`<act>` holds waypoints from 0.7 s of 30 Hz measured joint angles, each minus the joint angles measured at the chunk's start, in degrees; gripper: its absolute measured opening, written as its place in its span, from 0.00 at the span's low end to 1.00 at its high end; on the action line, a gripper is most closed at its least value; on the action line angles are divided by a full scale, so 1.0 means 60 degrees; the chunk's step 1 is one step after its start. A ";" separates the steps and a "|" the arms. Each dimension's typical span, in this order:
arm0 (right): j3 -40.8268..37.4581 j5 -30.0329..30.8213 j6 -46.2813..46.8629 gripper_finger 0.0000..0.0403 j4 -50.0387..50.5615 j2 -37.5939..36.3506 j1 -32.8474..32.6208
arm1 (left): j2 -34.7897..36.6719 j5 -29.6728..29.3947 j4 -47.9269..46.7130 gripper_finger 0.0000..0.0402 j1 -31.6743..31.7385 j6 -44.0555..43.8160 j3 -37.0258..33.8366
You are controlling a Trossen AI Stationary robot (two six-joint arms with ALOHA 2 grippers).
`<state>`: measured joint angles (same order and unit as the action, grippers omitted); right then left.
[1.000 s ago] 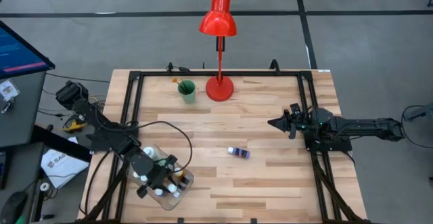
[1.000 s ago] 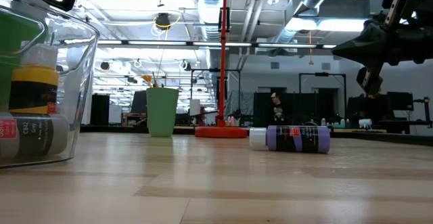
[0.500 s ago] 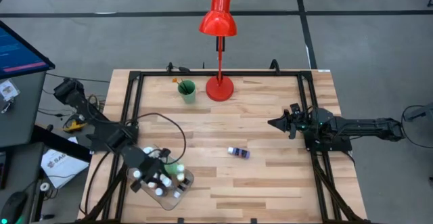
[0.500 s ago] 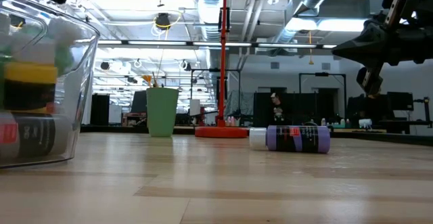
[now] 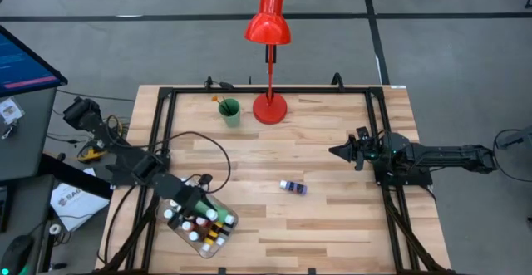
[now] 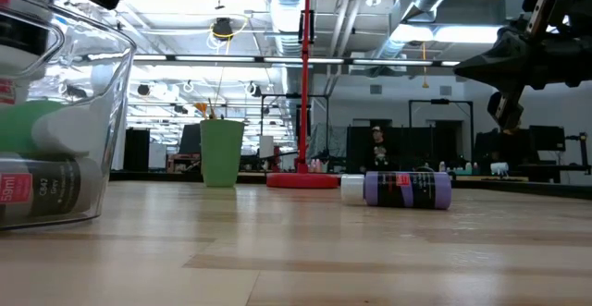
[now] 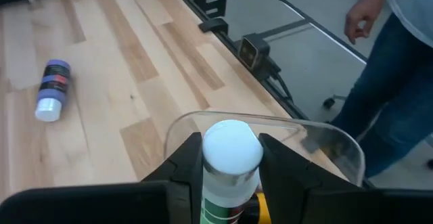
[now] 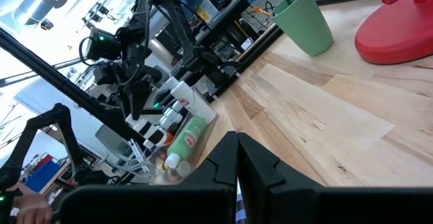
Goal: Pick & Place Paint Supplies
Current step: Put the white coloring bottle into the transparent bin
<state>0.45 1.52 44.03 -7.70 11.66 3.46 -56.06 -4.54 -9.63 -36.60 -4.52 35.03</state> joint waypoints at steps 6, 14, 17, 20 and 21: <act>0.0000 0.0000 0.0000 0.00 0.0000 0.0000 0.0000 | -0.0408 0.0120 0.1018 0.24 -0.0062 -0.0550 0.0000; -0.0003 -0.0001 0.0000 0.00 0.0001 -0.0003 0.0000 | -0.1847 0.0656 0.1764 0.24 -0.0680 -0.0792 0.0011; 0.0000 -0.0002 0.0000 0.00 0.0015 0.0000 0.0004 | -0.2287 0.0640 0.1860 0.24 -0.0702 -0.0778 0.0011; -0.0001 -0.0001 0.0000 0.00 0.0015 -0.0001 0.0004 | -0.2520 0.0605 0.2133 0.27 -0.0699 -0.0792 0.0011; -0.0002 -0.0004 0.0000 0.00 0.0008 0.0000 0.0002 | -0.2564 0.0605 0.2291 0.28 -0.0699 -0.0792 0.0011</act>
<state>0.44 1.50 44.03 -7.65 11.66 3.48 -71.45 -0.91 4.12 -40.80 -9.28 35.09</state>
